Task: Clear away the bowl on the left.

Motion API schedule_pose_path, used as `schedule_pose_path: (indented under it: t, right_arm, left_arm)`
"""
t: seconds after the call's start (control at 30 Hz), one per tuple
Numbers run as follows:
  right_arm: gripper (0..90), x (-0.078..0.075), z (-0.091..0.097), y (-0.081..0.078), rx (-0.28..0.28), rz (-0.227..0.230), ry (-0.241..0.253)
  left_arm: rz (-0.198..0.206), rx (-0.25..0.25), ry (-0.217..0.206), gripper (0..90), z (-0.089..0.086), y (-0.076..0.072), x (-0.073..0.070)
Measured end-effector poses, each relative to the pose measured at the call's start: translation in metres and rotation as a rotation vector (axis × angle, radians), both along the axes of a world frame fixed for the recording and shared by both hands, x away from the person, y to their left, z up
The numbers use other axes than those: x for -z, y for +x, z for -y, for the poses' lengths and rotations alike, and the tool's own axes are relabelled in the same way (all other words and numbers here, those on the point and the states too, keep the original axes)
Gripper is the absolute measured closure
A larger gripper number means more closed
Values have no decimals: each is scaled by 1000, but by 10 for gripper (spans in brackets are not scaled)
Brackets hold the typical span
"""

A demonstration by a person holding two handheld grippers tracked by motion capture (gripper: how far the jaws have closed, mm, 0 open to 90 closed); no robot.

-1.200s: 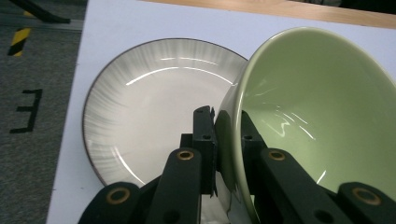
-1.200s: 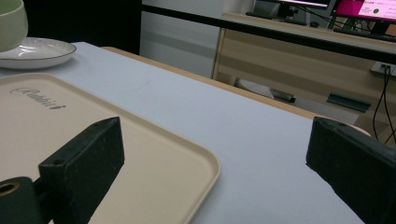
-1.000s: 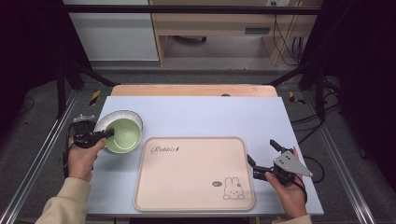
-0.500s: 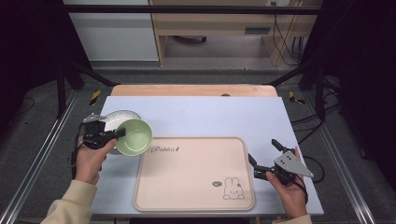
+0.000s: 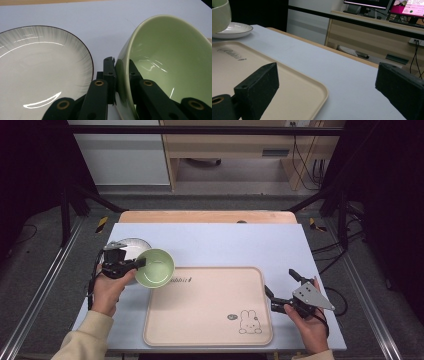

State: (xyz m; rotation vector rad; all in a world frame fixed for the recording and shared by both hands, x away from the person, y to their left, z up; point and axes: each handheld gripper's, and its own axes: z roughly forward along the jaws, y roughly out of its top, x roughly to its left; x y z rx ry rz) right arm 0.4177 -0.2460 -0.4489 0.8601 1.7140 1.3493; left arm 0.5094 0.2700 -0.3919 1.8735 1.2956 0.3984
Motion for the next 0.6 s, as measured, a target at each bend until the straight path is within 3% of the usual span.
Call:
schedule_pose_path:
  t: [0.33, 0.6]
  right_arm:
    - [49, 0, 0, 0, -2, 3, 8]
    - [49, -1, 0, -1, -2, 1, 11]
  left_arm:
    - [2, 57, 8, 827, 23, -3, 0]
    - [-1, 136, 25, 827, 49, -6, 0]
